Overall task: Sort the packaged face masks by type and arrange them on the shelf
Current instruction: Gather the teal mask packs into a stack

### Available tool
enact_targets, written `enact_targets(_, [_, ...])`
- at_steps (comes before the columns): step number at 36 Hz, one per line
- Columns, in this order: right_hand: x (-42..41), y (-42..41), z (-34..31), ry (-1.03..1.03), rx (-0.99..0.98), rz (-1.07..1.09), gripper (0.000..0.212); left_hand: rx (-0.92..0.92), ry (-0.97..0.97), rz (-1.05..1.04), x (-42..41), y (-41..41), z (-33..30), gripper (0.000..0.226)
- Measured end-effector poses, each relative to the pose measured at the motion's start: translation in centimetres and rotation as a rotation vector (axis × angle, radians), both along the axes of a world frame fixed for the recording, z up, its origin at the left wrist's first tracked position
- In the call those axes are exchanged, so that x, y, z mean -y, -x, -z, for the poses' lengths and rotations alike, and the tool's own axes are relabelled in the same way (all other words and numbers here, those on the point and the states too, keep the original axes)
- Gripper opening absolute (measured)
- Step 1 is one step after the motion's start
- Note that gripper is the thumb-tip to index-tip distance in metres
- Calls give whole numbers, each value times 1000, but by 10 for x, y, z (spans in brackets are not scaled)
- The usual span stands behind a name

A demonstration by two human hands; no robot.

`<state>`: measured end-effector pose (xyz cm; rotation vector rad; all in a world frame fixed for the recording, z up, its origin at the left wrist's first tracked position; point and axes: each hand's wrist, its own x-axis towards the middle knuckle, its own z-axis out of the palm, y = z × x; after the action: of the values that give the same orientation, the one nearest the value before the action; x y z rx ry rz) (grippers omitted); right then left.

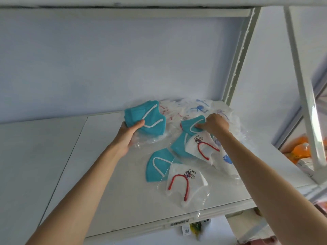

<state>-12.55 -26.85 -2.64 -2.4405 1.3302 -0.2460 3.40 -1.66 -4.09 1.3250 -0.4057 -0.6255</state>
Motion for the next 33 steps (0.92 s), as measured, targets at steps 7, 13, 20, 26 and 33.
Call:
enact_targets(7, [5, -16, 1, -62, 303, 13, 52, 11, -19, -39, -4, -5, 2, 46])
enact_targets(13, [12, -24, 10, 34, 475, 58, 49, 22, -29, -63, -13, -8, 4, 42])
enact_targets(20, [7, -19, -13, -151, 1042, 142, 33, 51, -34, -110, -19, -9, 9, 36])
enact_targets(26, [-41, -30, -38, -565, 1295, 61, 19, 49, -23, -152, -8, 0, 9, 33])
enact_targets(33, [-117, -51, -9, -772, 1085, -18, 17, 56, -1, -94, 0, 11, 10, 88])
